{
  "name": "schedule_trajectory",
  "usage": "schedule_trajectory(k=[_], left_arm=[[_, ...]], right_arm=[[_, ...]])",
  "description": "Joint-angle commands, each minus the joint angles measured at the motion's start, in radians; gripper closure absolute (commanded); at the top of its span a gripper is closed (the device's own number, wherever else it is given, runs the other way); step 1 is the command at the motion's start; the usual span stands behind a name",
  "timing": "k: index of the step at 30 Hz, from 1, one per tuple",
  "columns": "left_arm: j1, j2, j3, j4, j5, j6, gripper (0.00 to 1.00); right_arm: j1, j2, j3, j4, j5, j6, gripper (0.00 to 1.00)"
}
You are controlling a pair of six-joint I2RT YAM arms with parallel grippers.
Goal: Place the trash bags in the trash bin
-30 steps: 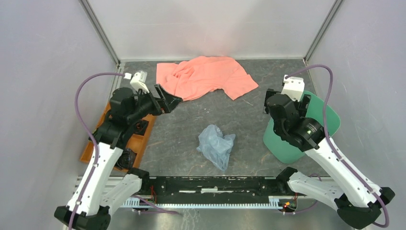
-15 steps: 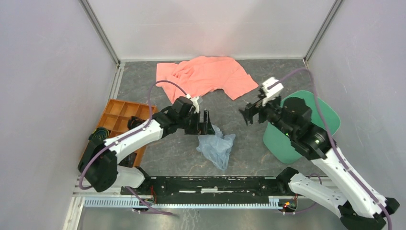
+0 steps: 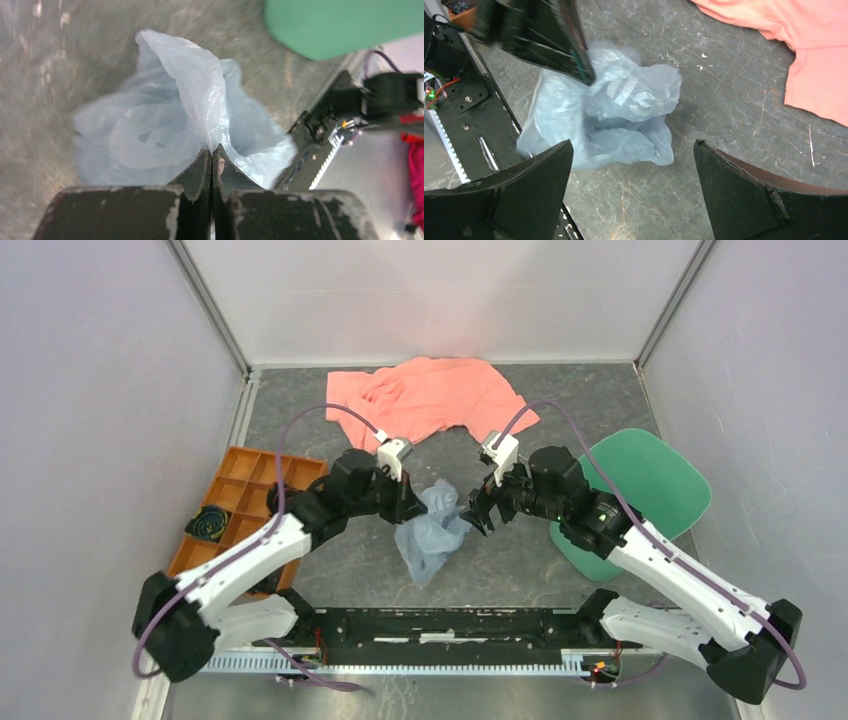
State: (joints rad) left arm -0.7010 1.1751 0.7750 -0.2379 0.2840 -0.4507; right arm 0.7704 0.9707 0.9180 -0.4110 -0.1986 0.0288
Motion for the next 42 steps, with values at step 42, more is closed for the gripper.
schedule_trajectory(k=[42], left_arm=[[-0.005,-0.167,0.042,0.17,0.693,0.342,0.98]], right_arm=[[0.003,-0.038,-0.183,0.32,-0.574,-0.095,0.02]])
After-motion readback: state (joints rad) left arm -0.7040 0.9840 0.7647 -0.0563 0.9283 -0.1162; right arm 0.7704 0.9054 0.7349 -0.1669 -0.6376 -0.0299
